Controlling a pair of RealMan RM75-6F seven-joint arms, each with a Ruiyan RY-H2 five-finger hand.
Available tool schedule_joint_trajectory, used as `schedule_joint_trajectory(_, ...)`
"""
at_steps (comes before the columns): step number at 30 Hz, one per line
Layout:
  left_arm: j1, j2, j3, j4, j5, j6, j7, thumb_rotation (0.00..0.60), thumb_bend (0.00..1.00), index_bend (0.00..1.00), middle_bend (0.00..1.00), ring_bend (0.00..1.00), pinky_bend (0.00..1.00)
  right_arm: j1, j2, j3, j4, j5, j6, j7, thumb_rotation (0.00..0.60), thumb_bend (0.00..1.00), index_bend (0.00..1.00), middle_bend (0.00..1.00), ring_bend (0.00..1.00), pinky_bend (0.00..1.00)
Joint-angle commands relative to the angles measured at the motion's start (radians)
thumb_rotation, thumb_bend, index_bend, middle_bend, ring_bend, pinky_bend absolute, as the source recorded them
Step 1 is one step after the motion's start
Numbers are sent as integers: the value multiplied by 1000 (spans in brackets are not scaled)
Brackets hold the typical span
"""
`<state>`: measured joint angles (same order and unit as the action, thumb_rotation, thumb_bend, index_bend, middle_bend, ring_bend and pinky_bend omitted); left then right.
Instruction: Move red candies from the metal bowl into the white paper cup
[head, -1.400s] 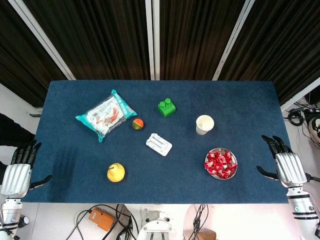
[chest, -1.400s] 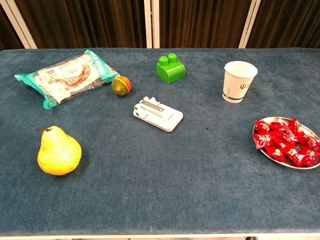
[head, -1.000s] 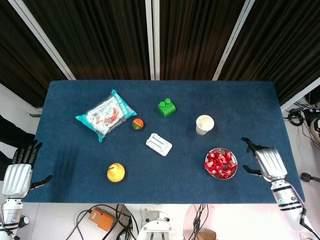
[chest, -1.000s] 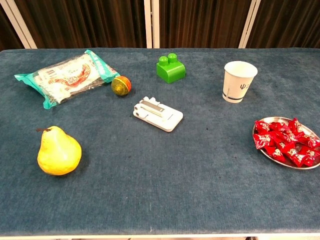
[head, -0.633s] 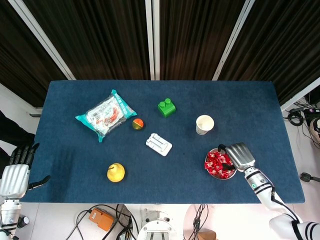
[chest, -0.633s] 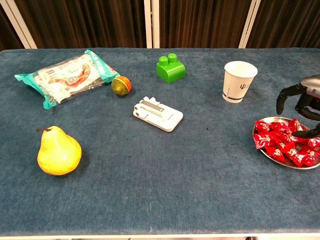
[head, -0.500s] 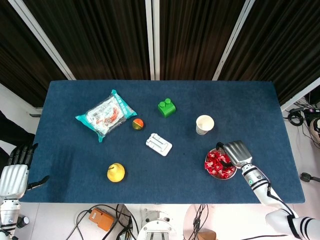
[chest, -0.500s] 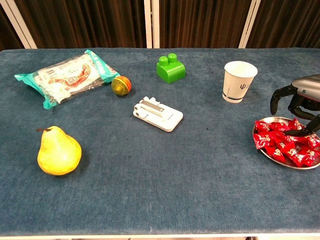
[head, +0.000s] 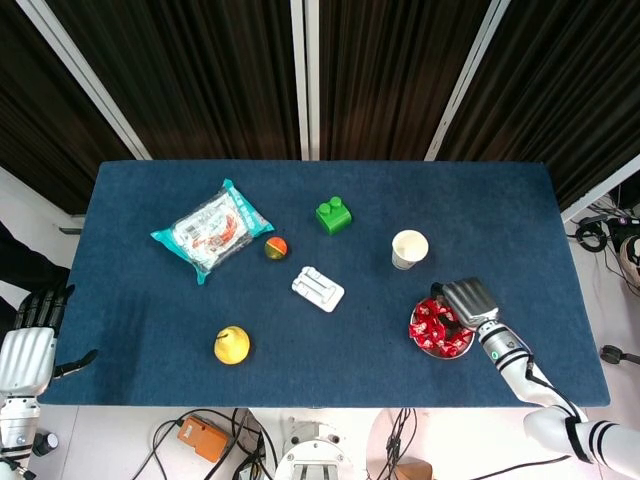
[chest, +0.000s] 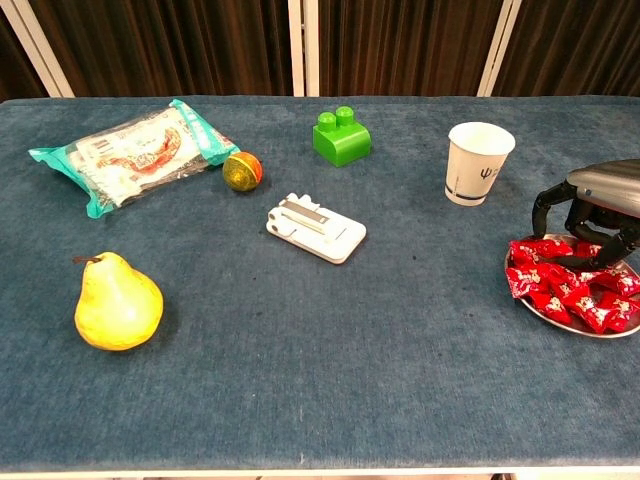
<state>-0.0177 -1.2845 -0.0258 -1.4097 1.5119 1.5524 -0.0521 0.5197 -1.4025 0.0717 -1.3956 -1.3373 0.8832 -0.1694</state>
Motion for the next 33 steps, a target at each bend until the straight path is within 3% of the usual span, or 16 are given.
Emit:
schedule_joint_trajectory(1,1,1,0,0,-2,0,0,600,0,0,0,0,0,7,-7,0,11,5,-7,11,600,649,556,925,1000,1000)
schedule_joint_trajectory(9,3,0,-1,4,-4,-1,-3,600,0,0,0,0,0,0,17,9,-7,-15,46,50,600,712,630,931,1000,1000)
schedule_joint_trajectory(16,-1,3,-5,3,-3,0,-3,600,0,0,0,0,0,20,81,97,-79,-14,123,99,600,713,632,931,1000,1000)
schedule_joint_trajectory(24,-5,-2,-5,2,-8,-12,1,600,0,0,0,0,0,149,48,187,-31,133,-2,-1,600,712,632,931,1000,1000)
schedule_joint_trajectory(33,-4,-6,-5,10,-21,-25,-2,600,0,0,0,0,0,226,-20,183,46,238,-69,-96,600,685,577,931,1000,1000)
